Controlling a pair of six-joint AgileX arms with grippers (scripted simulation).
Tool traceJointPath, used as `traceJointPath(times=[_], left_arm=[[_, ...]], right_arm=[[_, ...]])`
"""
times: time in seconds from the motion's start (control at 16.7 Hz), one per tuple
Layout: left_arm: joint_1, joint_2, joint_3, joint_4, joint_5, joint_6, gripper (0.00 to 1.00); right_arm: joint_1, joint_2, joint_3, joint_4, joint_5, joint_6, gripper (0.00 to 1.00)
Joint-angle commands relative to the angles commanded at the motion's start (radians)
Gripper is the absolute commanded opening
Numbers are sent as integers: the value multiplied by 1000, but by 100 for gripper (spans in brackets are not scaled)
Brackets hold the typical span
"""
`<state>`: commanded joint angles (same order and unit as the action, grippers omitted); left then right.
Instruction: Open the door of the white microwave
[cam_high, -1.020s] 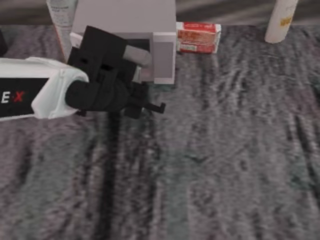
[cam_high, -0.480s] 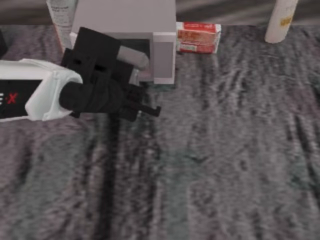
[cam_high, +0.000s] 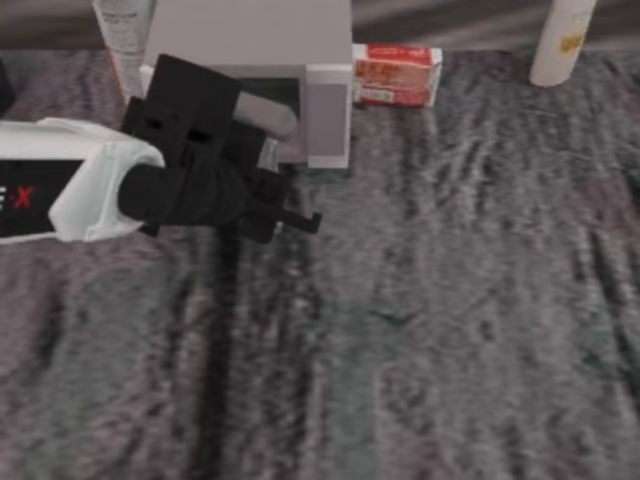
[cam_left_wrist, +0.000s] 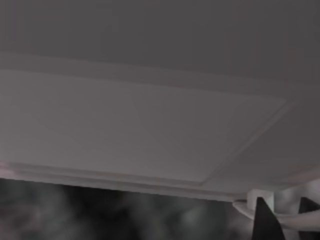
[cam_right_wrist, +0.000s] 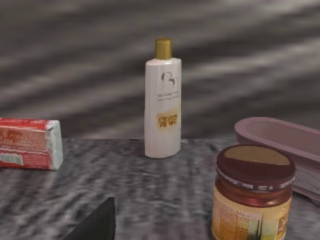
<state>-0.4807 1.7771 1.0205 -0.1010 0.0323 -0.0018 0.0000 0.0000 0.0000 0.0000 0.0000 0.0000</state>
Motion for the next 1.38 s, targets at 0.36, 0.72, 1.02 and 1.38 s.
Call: traceJointPath(times=[0.36,0.72,1.02,1.38], left_arm=[[0,0,0,0,0,0,0],[0,0,0,0,0,0,0],[8,-12,-14,0,30,27,0],[28,-28,-33,1,58,67,0]], right_arm=[[0,0,0,0,0,0,100],[0,0,0,0,0,0,100],[0,0,0,0,0,0,100],[0,0,0,0,0,0,100]])
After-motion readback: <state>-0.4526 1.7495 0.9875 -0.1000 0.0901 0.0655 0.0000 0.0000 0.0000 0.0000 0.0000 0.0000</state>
